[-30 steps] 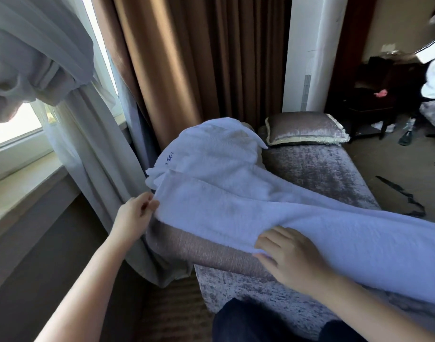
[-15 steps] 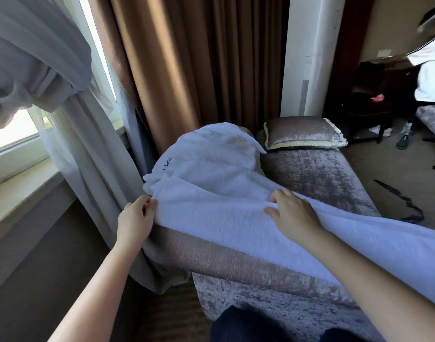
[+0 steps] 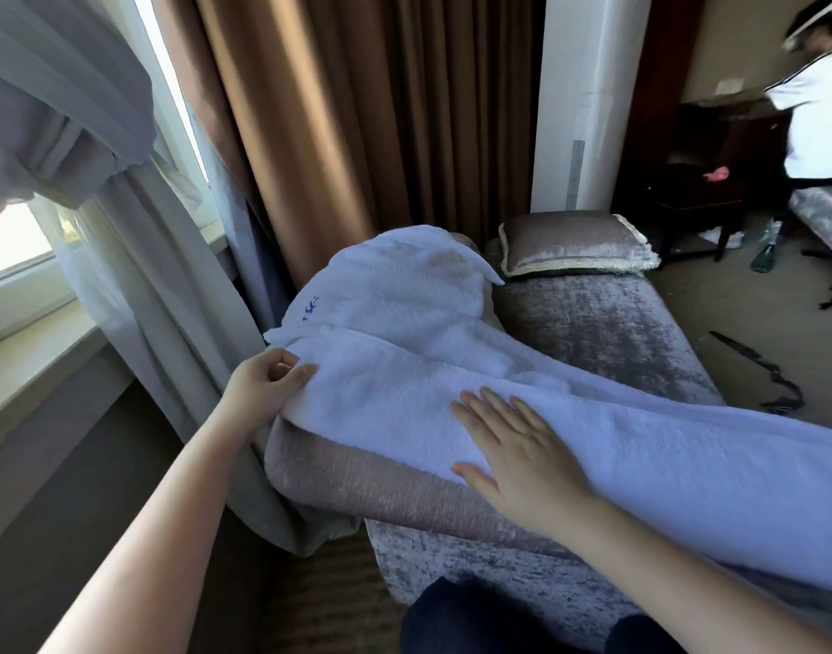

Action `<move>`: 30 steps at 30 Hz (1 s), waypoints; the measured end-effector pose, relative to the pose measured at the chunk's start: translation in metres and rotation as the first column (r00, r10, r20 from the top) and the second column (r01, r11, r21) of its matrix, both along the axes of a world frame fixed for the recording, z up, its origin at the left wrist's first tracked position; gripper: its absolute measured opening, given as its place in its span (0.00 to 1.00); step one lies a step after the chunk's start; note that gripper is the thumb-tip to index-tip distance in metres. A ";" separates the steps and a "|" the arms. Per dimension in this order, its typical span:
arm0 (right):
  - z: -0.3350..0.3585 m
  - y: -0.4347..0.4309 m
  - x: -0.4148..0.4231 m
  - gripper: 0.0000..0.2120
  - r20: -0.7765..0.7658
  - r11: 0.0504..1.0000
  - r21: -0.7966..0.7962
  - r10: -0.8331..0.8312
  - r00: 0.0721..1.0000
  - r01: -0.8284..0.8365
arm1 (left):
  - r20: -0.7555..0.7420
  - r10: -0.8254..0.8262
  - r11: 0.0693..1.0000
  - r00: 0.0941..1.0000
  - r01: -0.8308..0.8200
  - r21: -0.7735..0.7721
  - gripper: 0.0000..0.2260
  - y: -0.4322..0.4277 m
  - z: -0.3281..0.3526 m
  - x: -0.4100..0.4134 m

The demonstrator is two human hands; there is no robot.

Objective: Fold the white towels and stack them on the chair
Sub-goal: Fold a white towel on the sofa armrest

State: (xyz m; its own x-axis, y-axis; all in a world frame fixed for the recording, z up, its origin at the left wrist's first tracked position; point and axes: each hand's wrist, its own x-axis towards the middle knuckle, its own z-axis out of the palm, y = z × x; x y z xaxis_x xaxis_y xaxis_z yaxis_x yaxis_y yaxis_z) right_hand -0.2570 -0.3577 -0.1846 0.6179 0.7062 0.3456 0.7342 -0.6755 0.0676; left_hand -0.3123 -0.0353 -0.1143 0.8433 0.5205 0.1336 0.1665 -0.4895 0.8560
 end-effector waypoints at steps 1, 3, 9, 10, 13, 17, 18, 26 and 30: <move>0.001 0.000 -0.001 0.33 -0.002 1.000 -0.005 0.000 1.000 0.000 | 0.036 0.025 1.000 0.999 -0.026 0.017 0.12 0.001 0.001 -0.002; 0.003 0.001 -0.002 0.33 -0.015 1.000 -0.004 -0.001 1.000 0.001 | 0.126 0.088 0.993 0.988 -0.097 0.070 0.13 0.002 0.004 -0.006; 0.001 0.005 -0.009 0.34 0.004 0.999 0.017 0.049 0.999 -0.049 | 0.106 0.193 0.936 0.975 -0.216 0.278 0.12 -0.005 -0.005 -0.014; 0.003 0.003 -0.008 0.33 0.020 0.996 0.050 0.069 0.997 -0.070 | 0.055 0.189 0.940 0.980 -0.197 0.279 0.12 -0.006 -0.009 -0.013; 0.023 -0.006 0.010 0.28 0.061 0.952 0.277 0.118 0.991 -0.131 | 0.036 0.172 0.964 0.984 -0.176 0.201 0.13 -0.007 -0.006 -0.009; 0.051 -0.016 0.075 0.15 0.011 0.885 0.464 0.023 1.000 -0.025 | 0.242 0.124 0.869 0.962 -0.223 0.442 0.09 -0.012 0.020 0.013; 0.054 -0.017 0.092 0.13 -0.053 0.884 0.466 -0.019 0.998 0.042 | 0.268 0.073 0.829 0.961 -0.208 0.520 0.06 -0.016 0.026 0.023; 0.037 0.006 0.137 0.12 -0.216 0.913 0.360 -0.118 0.969 0.192 | -0.164 -0.077 0.585 0.983 0.178 0.791 0.13 -0.053 0.045 0.108; 0.033 -0.007 0.144 0.11 -0.345 0.945 0.285 -0.058 0.937 0.163 | -0.288 -0.093 0.631 0.953 0.280 0.723 0.09 -0.052 0.057 0.104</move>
